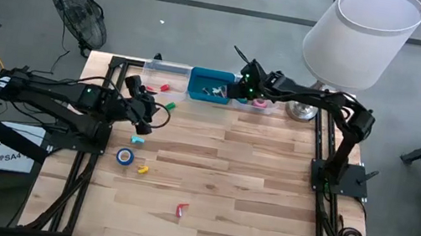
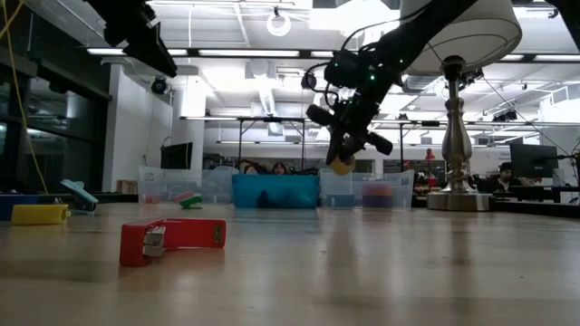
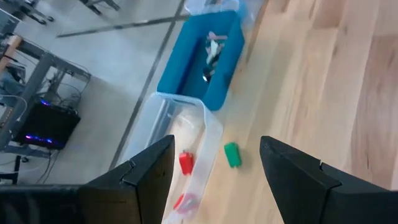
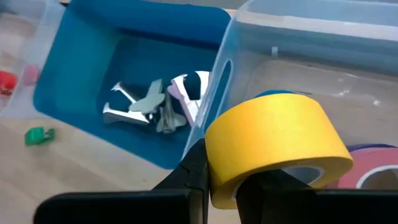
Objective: Pick and place Stapler, Stapler remover, tape
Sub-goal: Put the yellow tape into the right transparent bin, then put the dark blue tape into the right transparent bin
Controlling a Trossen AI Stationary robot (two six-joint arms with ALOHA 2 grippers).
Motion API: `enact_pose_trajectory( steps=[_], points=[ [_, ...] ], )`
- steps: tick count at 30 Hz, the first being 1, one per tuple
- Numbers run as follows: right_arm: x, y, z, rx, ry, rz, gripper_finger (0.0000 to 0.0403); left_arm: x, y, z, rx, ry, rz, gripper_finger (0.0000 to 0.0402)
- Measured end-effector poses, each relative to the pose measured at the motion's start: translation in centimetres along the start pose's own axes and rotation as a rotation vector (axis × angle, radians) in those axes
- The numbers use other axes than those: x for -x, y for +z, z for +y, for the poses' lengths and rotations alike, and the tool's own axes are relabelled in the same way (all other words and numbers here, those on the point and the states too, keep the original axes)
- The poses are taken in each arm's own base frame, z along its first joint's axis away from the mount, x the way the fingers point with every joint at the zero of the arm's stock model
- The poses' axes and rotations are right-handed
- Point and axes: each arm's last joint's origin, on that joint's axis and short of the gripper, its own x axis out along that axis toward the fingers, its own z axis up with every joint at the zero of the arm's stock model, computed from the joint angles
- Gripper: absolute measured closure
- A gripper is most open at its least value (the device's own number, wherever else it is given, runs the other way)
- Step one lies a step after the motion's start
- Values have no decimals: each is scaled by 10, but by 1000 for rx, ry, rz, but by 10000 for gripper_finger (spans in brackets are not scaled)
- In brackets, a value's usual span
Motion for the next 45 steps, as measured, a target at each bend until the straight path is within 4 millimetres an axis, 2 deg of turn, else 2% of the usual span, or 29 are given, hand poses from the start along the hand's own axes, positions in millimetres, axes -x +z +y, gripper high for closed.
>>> enact_pose_trajectory(
  steps=[10, 13, 23, 36, 39, 45],
  points=[
    [-21, 1, -12, -55, -39, 31, 367, 1, -10, -1, -39, -48, 86, 170],
    [-24, 0, -13, -69, -52, 23, 356, 1, -13, -1, -44, -51, 108, 170],
    [-25, 6, -5, -46, 24, -37, 335, 1, -14, -2, -51, -75, 119, 170],
    [-25, 0, -8, -41, 12, 33, 329, 2, -18, -1, -62, -73, 151, 170],
    [-25, 0, -8, -40, 17, 38, 310, 2, -18, -1, -61, -73, 151, 170],
    [-25, 0, -8, -29, 16, 40, 234, 2, -18, 0, -53, -73, 148, 170]
  ],
)
